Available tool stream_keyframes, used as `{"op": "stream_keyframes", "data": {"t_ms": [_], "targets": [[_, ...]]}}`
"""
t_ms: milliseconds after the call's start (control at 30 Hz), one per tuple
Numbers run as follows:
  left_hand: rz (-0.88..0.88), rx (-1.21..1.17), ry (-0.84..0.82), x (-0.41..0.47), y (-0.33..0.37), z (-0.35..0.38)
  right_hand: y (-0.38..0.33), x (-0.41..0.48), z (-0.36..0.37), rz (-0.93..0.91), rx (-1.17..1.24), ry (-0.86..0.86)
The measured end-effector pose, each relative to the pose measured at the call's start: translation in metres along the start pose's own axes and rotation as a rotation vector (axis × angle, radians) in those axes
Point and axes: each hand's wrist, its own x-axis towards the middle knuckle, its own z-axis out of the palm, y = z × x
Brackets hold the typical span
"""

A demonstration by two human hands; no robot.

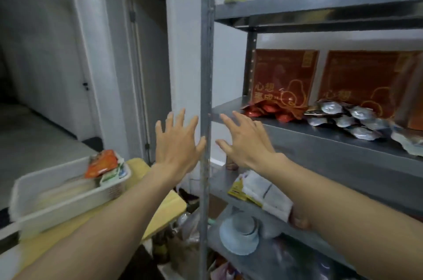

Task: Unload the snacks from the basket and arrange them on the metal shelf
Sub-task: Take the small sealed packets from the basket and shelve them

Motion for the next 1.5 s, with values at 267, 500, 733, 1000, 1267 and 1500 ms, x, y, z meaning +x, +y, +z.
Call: {"op": "stream_keyframes", "data": {"t_ms": [267,500,733,1000,1267,1500], "targets": [[-0.225,0.106,-0.074,-0.057,-0.191,0.007,-0.16,0.051,0.084,-0.166,0.121,-0.134],[-0.386,0.101,-0.098,-0.066,-0.293,0.044,-0.232,0.107,0.162,-0.241,0.217,-0.223],[-0.479,0.069,-0.191,-0.036,-0.363,0.119,-0.271,0.186,0.257,-0.287,0.3,-0.297],[-0.546,-0.065,-0.289,-0.003,-0.418,0.195,-0.295,0.254,0.347,-0.213,0.366,-0.464],[-0.65,-0.268,-0.444,0.019,-0.478,0.298,-0.319,0.309,0.425,-0.042,0.437,-0.584],[-0.792,-0.513,-0.514,0.029,-0.502,0.369,-0.322,0.342,0.491,0.111,0.452,-0.689]]}}
